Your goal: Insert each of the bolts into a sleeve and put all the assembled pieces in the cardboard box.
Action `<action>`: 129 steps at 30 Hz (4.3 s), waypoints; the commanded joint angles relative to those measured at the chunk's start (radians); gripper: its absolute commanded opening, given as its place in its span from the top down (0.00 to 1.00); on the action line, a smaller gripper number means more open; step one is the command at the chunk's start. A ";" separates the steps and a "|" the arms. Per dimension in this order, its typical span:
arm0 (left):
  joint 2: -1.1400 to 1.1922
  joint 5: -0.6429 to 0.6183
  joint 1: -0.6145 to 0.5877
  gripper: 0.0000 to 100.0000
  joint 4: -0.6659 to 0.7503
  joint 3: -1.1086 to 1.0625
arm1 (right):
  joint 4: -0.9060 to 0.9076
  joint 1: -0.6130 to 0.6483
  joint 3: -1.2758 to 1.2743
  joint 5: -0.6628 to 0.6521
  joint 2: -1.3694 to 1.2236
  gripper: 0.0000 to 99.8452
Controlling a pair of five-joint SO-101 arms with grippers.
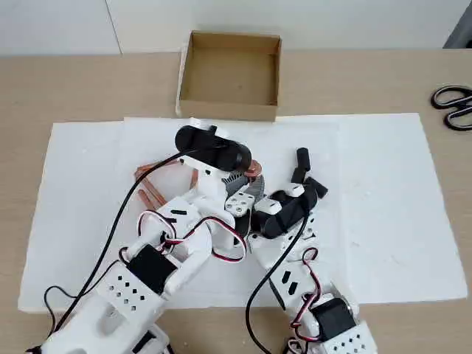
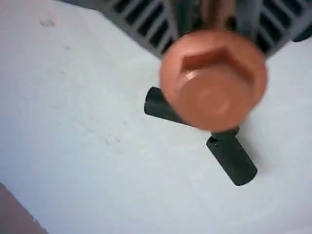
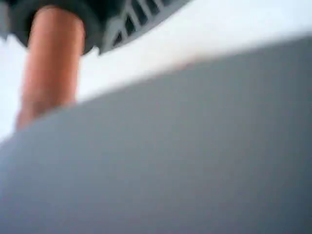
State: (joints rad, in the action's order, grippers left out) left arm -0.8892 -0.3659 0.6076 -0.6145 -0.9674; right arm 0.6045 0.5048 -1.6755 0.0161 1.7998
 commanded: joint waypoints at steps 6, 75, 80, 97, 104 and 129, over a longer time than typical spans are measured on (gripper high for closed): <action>-0.006 0.005 0.003 1.00 -0.046 0.025 | -0.027 -0.002 -0.005 0.008 0.015 1.00; -0.189 0.078 -0.290 0.86 -0.203 0.050 | -0.018 -0.005 -0.008 0.008 0.013 1.00; -0.361 0.084 -0.568 0.86 -0.232 -0.045 | -0.024 -0.021 -0.008 0.008 0.007 1.00; -0.911 0.169 -1.137 0.86 -0.265 -0.397 | -0.056 -0.348 0.258 -0.052 -0.079 1.00; -0.913 0.166 -1.134 0.86 -0.265 -0.404 | -0.061 -0.351 0.838 -0.052 -0.676 1.00; -0.913 0.166 -1.132 0.86 -0.331 -0.441 | -0.105 -0.234 2.559 -0.052 -2.625 0.99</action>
State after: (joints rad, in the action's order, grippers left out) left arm -1.7944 -0.2064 -0.5247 -0.9260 -1.4108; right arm 0.4572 0.2639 0.6628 -0.0269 -0.7472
